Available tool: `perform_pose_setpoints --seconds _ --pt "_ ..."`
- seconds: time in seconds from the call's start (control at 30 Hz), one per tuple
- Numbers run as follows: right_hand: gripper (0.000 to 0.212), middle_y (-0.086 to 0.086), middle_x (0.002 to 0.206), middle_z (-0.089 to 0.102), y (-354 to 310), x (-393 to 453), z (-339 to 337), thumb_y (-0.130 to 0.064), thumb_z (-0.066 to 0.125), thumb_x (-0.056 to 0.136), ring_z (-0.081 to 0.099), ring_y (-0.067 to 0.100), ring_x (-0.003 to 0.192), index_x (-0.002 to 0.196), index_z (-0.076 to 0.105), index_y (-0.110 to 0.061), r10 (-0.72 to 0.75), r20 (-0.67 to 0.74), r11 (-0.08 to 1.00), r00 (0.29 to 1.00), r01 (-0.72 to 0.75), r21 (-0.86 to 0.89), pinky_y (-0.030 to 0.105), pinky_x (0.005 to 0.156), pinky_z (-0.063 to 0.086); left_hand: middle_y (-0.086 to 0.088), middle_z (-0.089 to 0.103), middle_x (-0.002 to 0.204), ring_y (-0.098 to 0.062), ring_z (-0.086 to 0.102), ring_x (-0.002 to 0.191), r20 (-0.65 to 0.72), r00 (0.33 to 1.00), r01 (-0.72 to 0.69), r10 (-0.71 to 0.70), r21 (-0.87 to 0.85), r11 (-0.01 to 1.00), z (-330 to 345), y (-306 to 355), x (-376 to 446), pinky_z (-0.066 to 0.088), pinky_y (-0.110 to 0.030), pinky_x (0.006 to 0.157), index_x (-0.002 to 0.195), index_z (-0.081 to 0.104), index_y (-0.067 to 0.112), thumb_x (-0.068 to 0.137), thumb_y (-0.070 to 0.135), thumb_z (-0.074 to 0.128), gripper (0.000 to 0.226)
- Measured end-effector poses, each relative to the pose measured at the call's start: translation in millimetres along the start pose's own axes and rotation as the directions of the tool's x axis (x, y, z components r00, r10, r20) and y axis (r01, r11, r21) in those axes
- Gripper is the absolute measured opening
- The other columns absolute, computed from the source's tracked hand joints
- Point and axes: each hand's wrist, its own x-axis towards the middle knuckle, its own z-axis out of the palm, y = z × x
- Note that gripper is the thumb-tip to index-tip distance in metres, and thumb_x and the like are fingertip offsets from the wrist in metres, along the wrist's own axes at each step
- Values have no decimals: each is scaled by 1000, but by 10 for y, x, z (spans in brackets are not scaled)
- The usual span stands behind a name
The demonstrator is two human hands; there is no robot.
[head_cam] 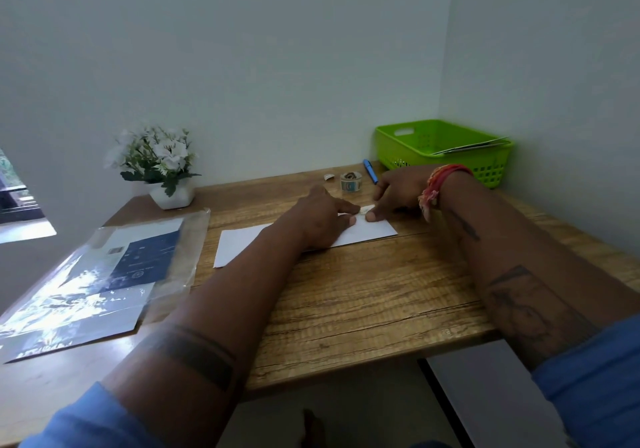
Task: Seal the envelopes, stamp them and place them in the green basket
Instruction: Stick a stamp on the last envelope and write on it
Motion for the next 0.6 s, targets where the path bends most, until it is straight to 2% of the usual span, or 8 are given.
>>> perform_pose_setpoints --seconds 0.1,0.17,0.3,0.37,0.47,0.6 --pt "70 3 102 67 -40 43 37 -79 57 77 61 19 95 105 69 -16 40 -40 996 998 -43 -74 35 84 47 -10 43 133 -27 49 121 -7 1000 -2 2 -4 1000 10 -11 2 41 -41 105 139 53 46 99 53 49 41" --pt "76 6 97 71 -81 122 88 -82 56 74 65 20 91 100 71 -12 58 -32 991 998 -62 -120 32 77 47 -10 44 137 -27 50 122 -15 1000 7 -7 7 1000 7 -19 8 41 -38 103 141 54 38 98 53 51 45" --pt "60 5 89 67 -104 202 131 -73 62 78 60 17 76 86 61 -14 85 -85 989 993 -94 -110 29 61 42 -10 44 140 -26 50 123 -17 1000 18 -18 -2 1000 2 -9 3 40 -37 103 140 55 32 98 52 53 47" --pt "54 3 80 60 -127 179 139 -66 61 84 55 15 68 90 57 -12 98 -136 986 986 -115 -122 27 54 36 -10 44 140 -26 50 123 -17 1000 17 -17 1 1000 -2 -2 -1 41 -37 103 140 55 32 98 52 53 47" --pt "53 2 73 54 -149 169 163 -60 58 90 54 17 70 101 57 -8 97 -185 982 978 -125 -144 26 51 34 -9 44 140 -27 49 125 -18 1000 24 -23 10 1000 7 -8 5 41 -40 103 139 55 33 97 53 53 47" --pt "57 3 80 59 -92 154 168 -69 58 84 56 17 72 86 55 -12 98 -185 991 978 -112 -68 29 54 35 -9 44 140 -27 48 125 -21 999 36 -36 5 999 7 -4 10 41 -40 103 139 55 33 97 54 53 47"
